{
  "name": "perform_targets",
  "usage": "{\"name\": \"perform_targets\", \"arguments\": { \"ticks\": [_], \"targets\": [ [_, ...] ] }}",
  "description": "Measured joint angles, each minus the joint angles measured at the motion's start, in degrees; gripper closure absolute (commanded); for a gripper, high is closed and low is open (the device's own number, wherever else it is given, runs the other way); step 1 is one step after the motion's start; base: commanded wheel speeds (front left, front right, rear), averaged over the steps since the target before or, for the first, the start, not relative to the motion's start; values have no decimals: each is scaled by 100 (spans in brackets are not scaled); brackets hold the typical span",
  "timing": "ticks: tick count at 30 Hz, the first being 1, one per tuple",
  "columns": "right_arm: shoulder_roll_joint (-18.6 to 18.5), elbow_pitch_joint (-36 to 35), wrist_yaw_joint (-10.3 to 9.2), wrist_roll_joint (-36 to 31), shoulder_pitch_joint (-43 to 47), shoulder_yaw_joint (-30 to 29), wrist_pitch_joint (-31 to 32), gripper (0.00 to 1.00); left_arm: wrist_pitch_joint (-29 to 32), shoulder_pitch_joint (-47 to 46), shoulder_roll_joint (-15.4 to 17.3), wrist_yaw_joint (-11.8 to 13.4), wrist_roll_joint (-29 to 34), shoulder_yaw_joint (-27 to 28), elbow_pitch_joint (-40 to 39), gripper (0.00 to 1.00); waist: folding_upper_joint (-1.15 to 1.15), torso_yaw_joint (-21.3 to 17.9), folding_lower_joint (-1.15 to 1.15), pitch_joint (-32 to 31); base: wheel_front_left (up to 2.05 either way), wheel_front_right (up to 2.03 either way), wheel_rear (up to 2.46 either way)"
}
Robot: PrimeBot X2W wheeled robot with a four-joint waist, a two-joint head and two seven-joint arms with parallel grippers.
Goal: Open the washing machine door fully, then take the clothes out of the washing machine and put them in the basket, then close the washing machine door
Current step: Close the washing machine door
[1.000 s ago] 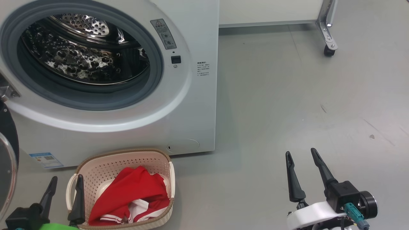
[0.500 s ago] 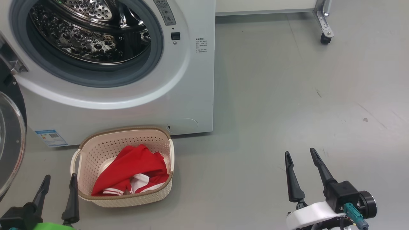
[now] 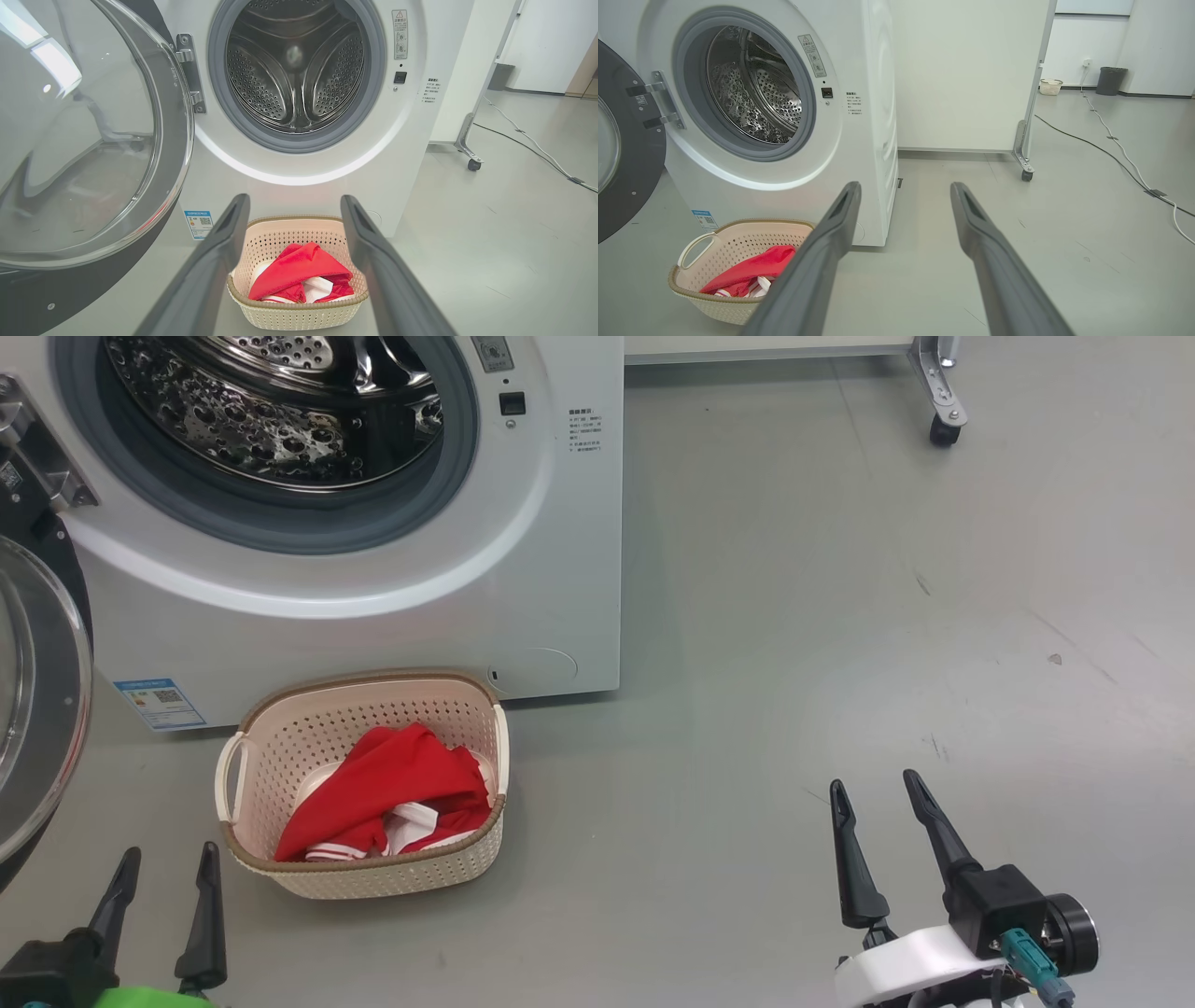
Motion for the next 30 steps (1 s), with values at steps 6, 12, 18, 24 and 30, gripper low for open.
{"name": "perform_targets", "arguments": {
  "ticks": [6, 12, 18, 24, 30],
  "targets": [
    [0, 22, 0, 0, -1, 21, 0, 0, 0, 0, -21, -1, 40, -2, 8, 0, 0, 9, 0, -25, -40, 40, 0],
    [0, 35, 0, 0, -1, 30, 0, 0, 0, 0, -36, -1, 48, -5, 9, 0, 0, 16, 0, -33, -17, 17, 0],
    [0, 35, 0, 0, -1, 29, 0, 0, 0, 0, -58, -1, 52, -4, 9, 0, 0, 22, 0, -19, 0, 0, 0],
    [0, 35, 0, 0, -1, 27, 0, 0, 0, 0, -69, -16, 97, -1, 9, 0, 0, 23, 0, -1, 0, 0, 0],
    [0, 34, 0, 0, -1, 18, 0, 0, 0, 0, -69, -18, 204, 3, 7, 0, 0, 36, 0, 14, 0, 0, 0]
  ]
}}
